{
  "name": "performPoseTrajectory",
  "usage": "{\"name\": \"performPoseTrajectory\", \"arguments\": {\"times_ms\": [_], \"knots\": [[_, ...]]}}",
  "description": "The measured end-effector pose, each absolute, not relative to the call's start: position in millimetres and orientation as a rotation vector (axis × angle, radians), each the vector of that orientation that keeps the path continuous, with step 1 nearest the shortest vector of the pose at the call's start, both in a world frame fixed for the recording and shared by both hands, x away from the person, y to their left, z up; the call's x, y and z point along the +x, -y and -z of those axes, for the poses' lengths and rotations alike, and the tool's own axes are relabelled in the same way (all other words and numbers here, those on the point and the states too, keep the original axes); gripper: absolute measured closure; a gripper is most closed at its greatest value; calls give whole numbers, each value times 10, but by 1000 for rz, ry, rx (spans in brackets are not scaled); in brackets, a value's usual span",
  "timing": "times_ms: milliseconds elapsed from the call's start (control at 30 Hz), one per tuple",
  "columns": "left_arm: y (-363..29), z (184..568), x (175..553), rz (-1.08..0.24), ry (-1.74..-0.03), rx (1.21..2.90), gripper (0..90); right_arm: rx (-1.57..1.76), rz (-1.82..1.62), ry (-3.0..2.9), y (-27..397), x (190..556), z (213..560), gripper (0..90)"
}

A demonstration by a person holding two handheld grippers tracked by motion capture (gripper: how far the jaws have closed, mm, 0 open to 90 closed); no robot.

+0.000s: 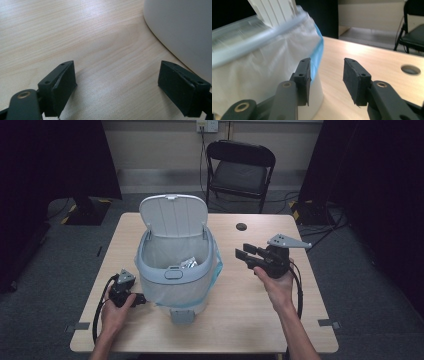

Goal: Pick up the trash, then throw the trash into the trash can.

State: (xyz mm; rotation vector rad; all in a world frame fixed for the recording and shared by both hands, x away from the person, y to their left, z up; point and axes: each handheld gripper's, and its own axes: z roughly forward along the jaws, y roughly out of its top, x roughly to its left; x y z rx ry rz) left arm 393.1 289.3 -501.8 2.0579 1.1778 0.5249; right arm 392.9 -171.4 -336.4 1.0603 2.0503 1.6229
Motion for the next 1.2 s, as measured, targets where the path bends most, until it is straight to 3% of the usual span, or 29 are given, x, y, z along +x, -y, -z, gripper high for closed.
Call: {"name": "performPoseTrajectory", "arguments": {"times_ms": [267,500,1200], "knots": [[-2894,5019,3932,-523,-1176,2058,141,1137,-1587,-2061,1834,3834,3637,499],[-2893,5018,3931,-524,-1178,2058,141,1234,-1501,-2057,1961,3786,3892,340],[-2892,5018,3931,-525,-1178,2058,141,1471,-1176,-2004,2389,3705,4519,233]]}}
